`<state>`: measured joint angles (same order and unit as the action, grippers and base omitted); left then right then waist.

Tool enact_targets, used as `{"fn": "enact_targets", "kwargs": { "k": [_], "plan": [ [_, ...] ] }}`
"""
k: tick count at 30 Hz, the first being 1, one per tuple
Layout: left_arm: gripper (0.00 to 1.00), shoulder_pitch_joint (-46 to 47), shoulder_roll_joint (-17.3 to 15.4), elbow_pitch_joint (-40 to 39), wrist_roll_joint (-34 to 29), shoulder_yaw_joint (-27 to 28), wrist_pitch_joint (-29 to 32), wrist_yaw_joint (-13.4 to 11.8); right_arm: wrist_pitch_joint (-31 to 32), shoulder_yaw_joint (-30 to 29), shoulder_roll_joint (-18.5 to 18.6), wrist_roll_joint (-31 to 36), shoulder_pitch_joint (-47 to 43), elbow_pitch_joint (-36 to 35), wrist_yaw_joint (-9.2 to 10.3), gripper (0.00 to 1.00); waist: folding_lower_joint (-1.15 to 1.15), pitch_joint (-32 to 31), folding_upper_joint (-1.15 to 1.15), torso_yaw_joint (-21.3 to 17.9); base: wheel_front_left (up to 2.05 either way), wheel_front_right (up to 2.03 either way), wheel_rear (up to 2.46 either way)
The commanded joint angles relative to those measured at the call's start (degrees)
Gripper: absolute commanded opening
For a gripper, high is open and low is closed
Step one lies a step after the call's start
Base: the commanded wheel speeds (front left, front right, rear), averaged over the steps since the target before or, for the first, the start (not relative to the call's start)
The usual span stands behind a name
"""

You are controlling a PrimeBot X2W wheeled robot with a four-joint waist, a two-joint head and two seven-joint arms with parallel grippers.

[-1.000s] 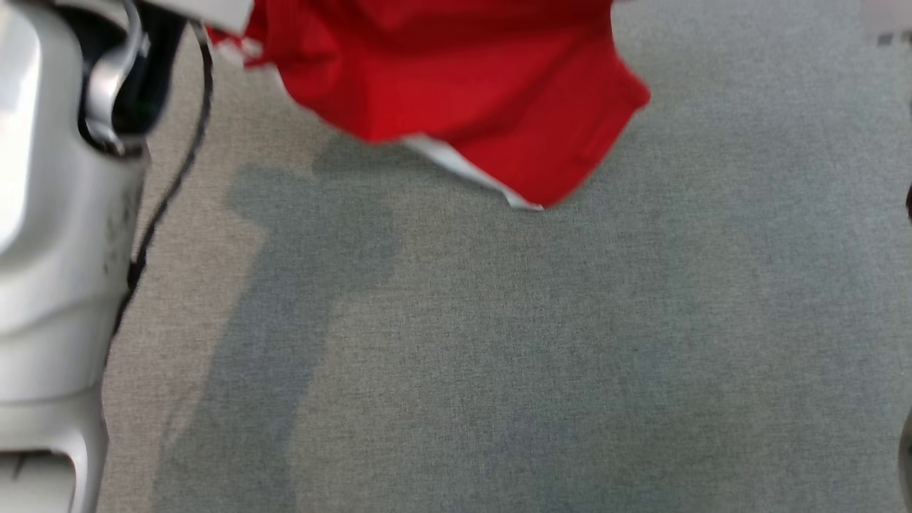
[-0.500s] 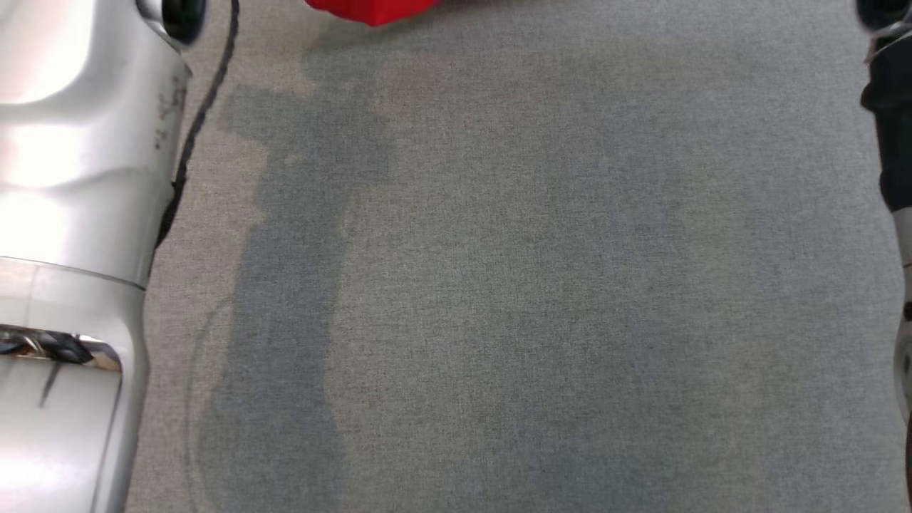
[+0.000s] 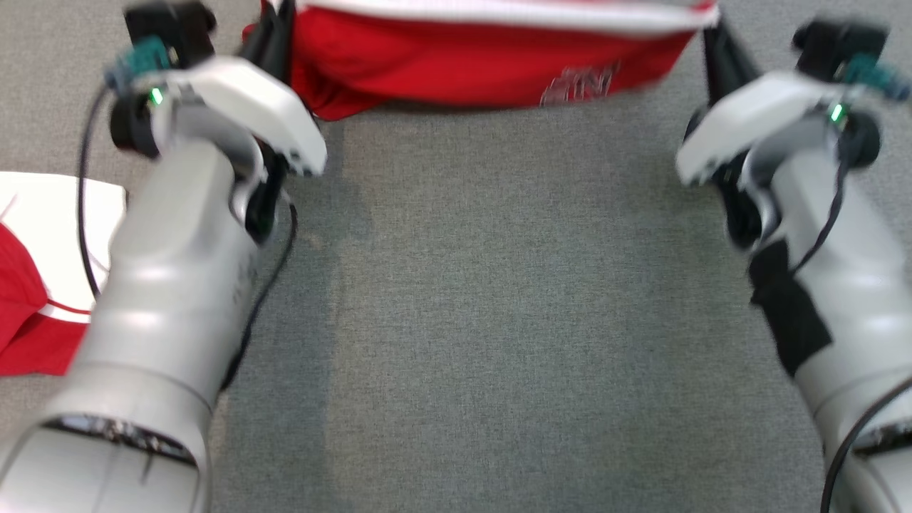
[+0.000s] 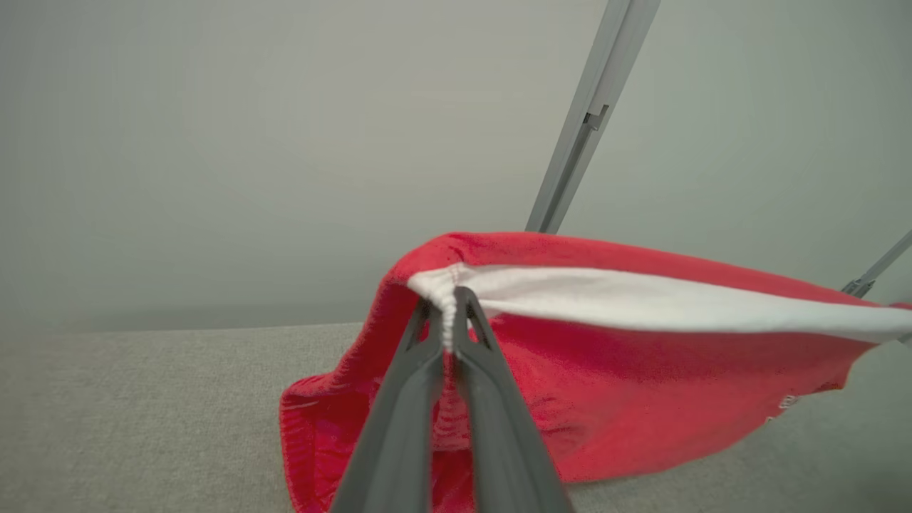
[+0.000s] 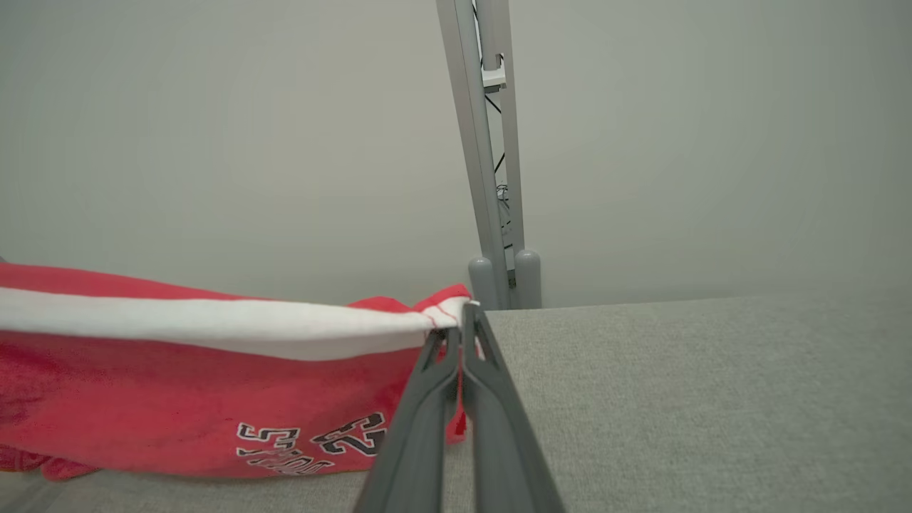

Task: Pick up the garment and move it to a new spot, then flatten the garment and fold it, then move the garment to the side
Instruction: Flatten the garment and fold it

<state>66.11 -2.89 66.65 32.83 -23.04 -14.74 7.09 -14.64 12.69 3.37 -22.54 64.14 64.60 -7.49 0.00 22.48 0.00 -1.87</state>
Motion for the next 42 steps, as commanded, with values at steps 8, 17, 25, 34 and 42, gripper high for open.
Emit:
{"fn": "enact_targets", "kwargs": {
  "k": [8,17,25,34,42],
  "plan": [
    [0.00,-18.48,-0.14,-11.41,2.89,-3.14,-0.47,0.38,-0.59,4.30,1.44,-7.37,-20.88,-12.86,-0.01,0.00,0.00,-3.70,0.00,-0.78,0.00,0.00,0.00],
    [0.00,-43.64,-2.25,-32.09,-2.09,0.28,-0.49,-0.39,-0.61,2.55,4.18,-8.33,-45.03,-32.69,-0.02,0.00,0.00,-9.37,0.00,-1.00,0.00,0.00,0.00],
    [0.00,-59.39,-4.90,-47.21,-1.66,-0.38,2.97,-5.43,0.22,-2.19,3.54,-6.28,-62.12,-43.52,-0.02,0.00,0.00,-13.92,0.00,0.26,0.00,0.00,0.00],
    [0.00,-72.64,-8.18,-64.96,-0.39,0.40,10.04,-12.66,6.63,-7.75,2.31,-1.77,-76.14,-57.19,-0.01,0.00,0.00,-17.06,0.00,0.83,0.00,0.00,0.00],
    [0.00,-80.01,-9.55,-75.46,0.11,-0.06,14.52,-16.96,12.38,-12.40,0.59,1.79,-84.58,-69.79,-0.01,0.00,0.00,-18.63,0.00,0.65,0.00,0.00,0.00]
  ]
}}
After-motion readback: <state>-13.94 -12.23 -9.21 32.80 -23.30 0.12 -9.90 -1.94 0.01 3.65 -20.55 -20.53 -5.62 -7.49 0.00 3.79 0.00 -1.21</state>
